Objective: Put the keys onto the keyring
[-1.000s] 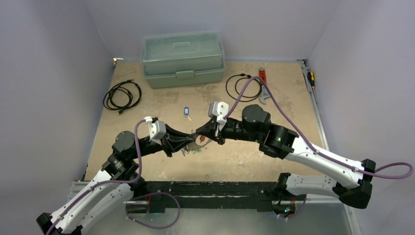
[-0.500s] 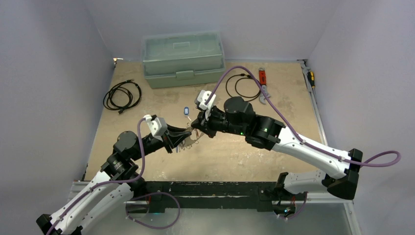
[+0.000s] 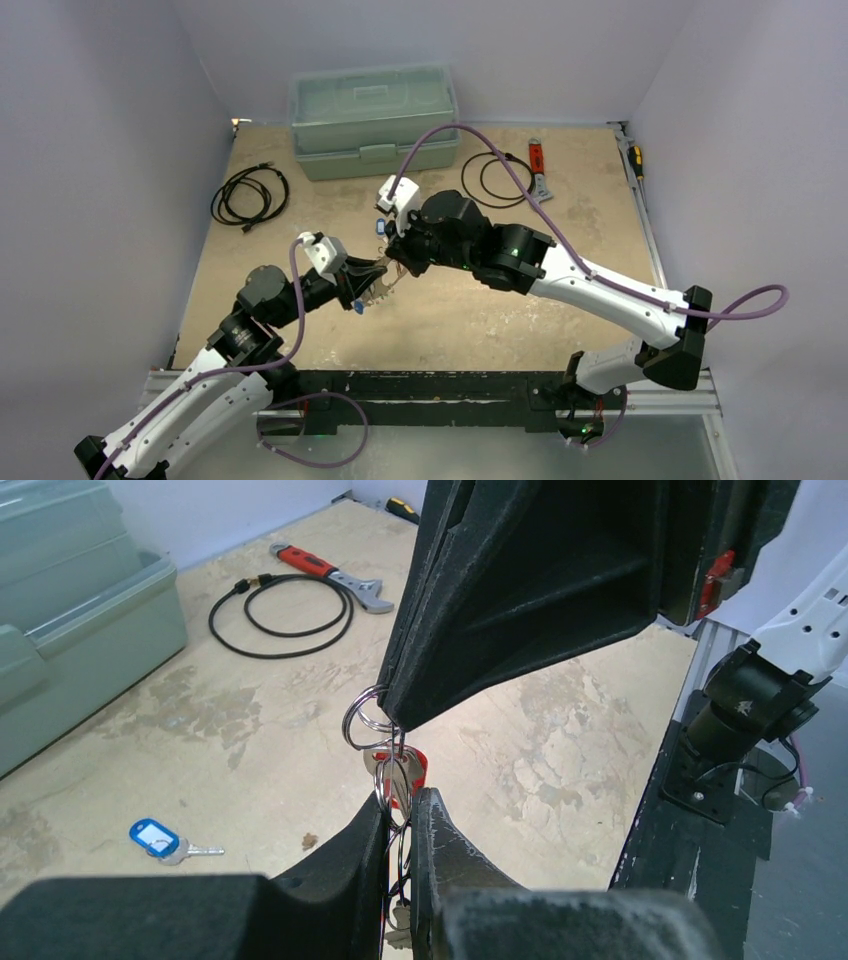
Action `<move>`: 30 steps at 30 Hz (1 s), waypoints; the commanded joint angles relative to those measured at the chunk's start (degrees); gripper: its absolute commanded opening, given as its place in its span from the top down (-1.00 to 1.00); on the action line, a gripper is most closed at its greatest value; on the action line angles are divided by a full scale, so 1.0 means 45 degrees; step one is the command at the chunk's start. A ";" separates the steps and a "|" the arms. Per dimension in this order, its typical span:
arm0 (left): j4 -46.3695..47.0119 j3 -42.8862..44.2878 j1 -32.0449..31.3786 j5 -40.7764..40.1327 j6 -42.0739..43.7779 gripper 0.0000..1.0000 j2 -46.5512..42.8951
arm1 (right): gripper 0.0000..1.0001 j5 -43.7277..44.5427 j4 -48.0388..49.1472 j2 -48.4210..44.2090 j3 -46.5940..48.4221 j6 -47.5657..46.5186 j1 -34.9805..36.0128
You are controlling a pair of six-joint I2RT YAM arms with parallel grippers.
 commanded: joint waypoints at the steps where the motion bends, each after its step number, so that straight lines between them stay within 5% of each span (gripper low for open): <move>1: 0.0513 0.0362 0.0108 -0.1086 0.0126 1.00 0.0053 | 1.00 0.1101 -0.1234 0.0164 0.0843 0.0736 0.0462; 19: -0.0343 0.0695 0.0144 -0.2364 -0.0029 1.00 0.0338 | 1.00 0.2828 -0.2369 0.1424 0.1847 0.2336 0.1293; 30: -0.0053 0.0548 0.0147 -0.0741 0.0253 1.00 0.0227 | 1.00 0.2481 -0.3012 0.1327 0.2236 0.1401 0.1240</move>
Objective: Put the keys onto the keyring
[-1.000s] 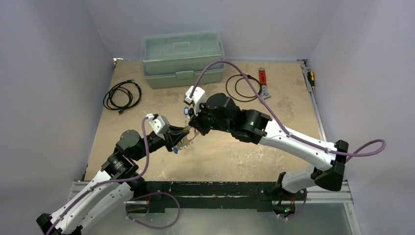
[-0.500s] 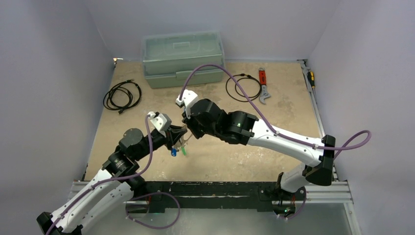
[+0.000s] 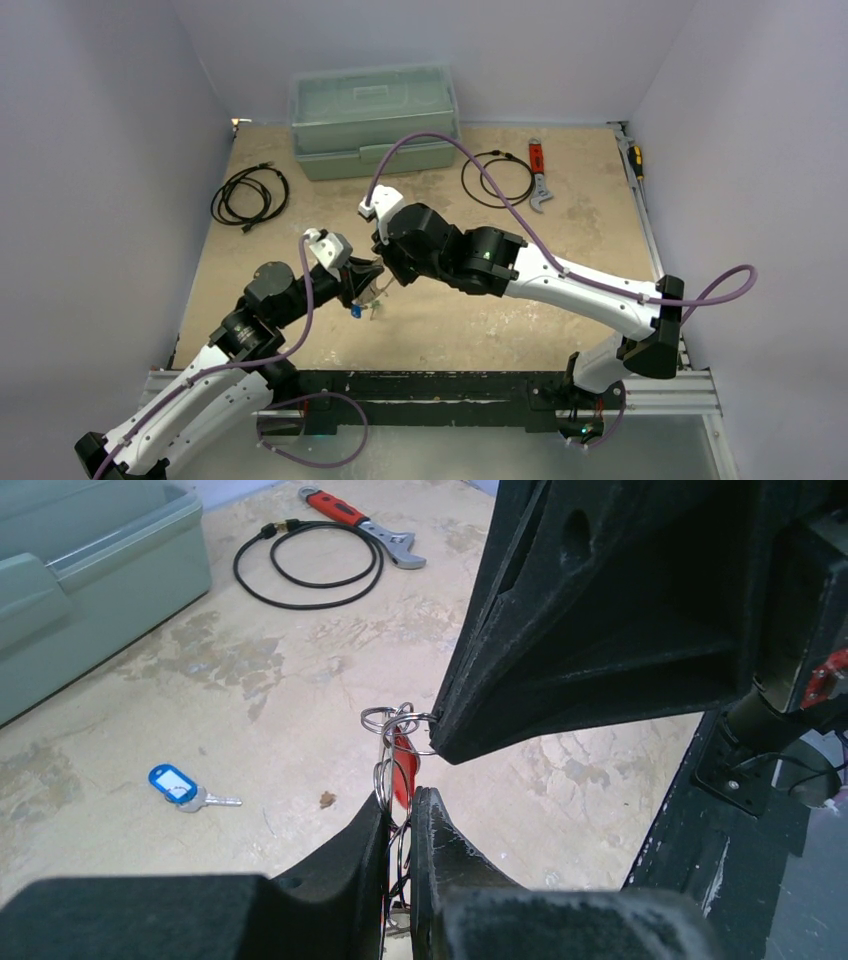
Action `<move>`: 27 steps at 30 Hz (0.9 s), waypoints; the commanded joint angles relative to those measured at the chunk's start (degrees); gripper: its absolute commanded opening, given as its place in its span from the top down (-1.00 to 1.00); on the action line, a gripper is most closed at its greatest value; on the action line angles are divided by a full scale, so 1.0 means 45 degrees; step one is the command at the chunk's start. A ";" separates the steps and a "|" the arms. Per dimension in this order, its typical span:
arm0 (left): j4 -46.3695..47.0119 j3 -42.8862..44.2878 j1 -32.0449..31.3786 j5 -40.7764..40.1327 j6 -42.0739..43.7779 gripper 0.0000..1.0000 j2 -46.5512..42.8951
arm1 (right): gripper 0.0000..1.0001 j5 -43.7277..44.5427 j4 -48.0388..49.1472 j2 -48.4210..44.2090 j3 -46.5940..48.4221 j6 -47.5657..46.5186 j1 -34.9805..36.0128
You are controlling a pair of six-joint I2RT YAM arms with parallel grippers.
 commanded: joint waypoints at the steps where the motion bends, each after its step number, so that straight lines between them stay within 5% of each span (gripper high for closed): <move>1: 0.0877 0.0490 0.0132 0.0523 0.0311 1.00 -0.0119 | 1.00 -0.0387 -0.1049 -0.0291 0.0822 -0.0681 0.0057; 5: 0.0687 0.0590 0.0123 0.1399 0.0647 0.50 -0.0080 | 1.00 -0.0668 -0.1748 -0.0284 0.1256 -0.1312 -0.0062; 10: 0.0691 0.0617 0.0132 0.2267 0.0764 0.21 -0.0191 | 1.00 -0.0877 -0.3007 -0.0184 0.1839 -0.2309 -0.0222; 27: 0.2050 0.0042 0.0130 0.4366 0.0909 0.29 -0.0948 | 1.00 -0.3208 -0.5067 -0.0656 0.2078 -0.4317 -0.0595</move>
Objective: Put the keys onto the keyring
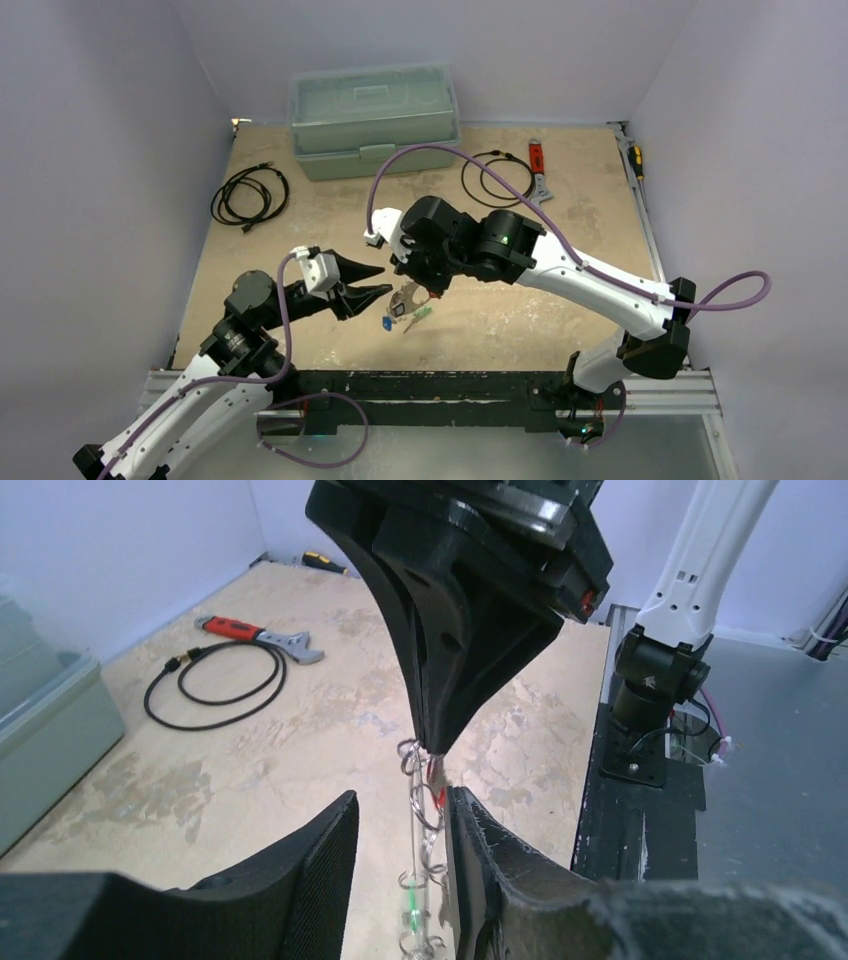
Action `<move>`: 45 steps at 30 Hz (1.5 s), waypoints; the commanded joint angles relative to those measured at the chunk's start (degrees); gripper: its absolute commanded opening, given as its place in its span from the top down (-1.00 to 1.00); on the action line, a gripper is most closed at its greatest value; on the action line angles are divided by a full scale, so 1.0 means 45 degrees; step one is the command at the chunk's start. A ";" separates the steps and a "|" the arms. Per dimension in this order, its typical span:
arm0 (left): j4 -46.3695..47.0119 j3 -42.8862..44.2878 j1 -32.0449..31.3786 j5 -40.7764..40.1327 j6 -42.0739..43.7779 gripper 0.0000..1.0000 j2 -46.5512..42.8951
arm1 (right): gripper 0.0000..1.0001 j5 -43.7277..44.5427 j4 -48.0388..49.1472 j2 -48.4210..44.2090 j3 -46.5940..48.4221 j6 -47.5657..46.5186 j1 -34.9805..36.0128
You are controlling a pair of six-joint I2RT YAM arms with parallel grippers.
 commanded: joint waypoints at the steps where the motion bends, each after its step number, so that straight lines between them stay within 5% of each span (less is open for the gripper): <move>1: 0.1056 -0.0054 0.0049 0.0826 0.0124 0.30 0.0080 | 1.00 -0.0833 -0.0130 -0.0581 0.0338 -0.0671 0.0012; 16: 0.2832 -0.0822 0.0027 0.2596 -0.0991 0.35 0.0929 | 1.00 -0.1589 0.0007 -0.0497 0.0127 -0.1126 0.0424; 36: 0.3518 -0.1763 -0.0709 0.4039 0.0974 0.66 0.0209 | 1.00 -0.1608 0.0589 -0.0885 -0.0242 -0.1672 0.1270; 45: 0.2894 -0.1568 -0.0707 0.3122 0.1733 0.36 -0.0104 | 1.00 -0.1535 0.0442 -0.0834 -0.0190 -0.1750 0.1483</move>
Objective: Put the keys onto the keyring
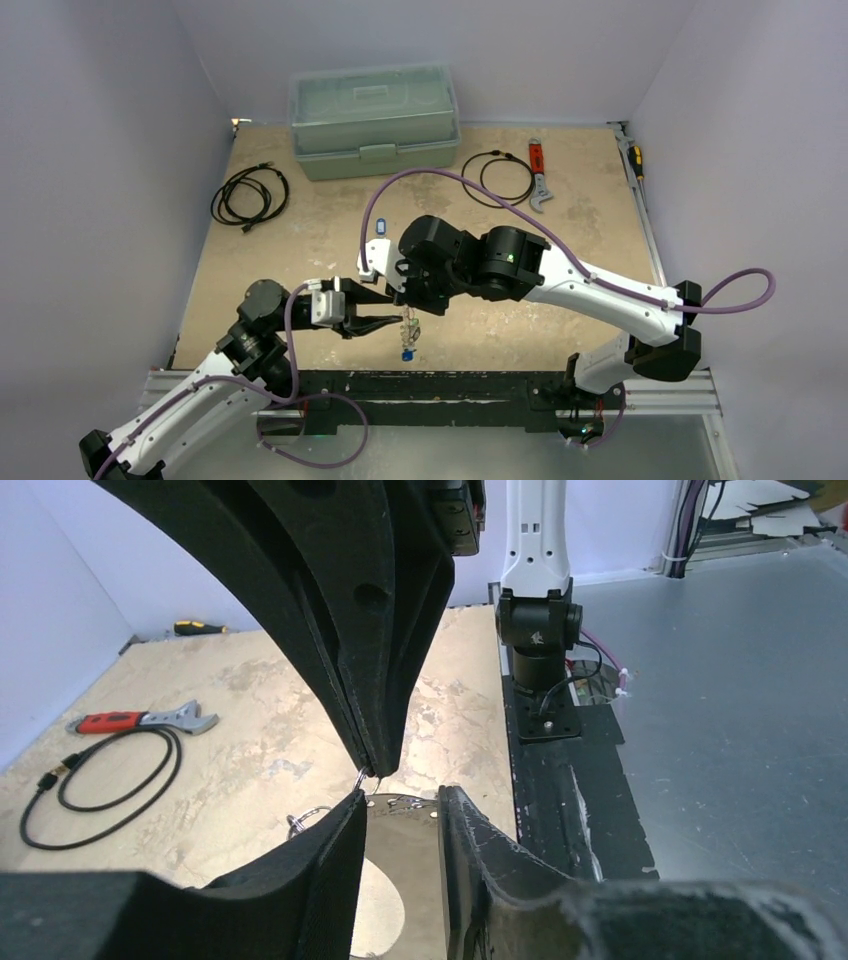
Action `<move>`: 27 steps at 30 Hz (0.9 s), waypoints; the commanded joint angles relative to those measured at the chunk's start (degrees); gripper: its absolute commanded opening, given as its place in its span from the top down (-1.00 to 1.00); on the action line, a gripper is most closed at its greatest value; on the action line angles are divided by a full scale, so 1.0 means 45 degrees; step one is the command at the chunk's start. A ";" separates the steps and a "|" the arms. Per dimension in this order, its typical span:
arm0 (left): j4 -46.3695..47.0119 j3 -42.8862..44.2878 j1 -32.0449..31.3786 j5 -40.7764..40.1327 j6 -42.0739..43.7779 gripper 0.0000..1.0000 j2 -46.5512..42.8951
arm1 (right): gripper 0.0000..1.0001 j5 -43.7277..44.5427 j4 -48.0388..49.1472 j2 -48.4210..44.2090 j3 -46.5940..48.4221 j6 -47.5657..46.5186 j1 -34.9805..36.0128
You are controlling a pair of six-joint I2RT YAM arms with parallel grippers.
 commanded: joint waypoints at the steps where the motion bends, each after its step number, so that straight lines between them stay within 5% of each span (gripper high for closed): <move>1: -0.0083 0.0215 -0.0027 -0.0627 0.0727 0.35 -0.0345 | 1.00 -0.0025 0.0407 -0.0354 0.0088 -0.0264 0.0230; 16: 0.0299 0.0161 -0.0030 -0.0048 0.0307 0.45 0.0228 | 1.00 0.0048 0.0956 -0.0570 -0.0159 -0.0564 0.0458; 27: 0.0789 0.0010 -0.0065 0.0708 -0.0110 0.72 0.0409 | 1.00 -0.0326 0.1380 -0.0811 -0.0318 -0.0984 0.0478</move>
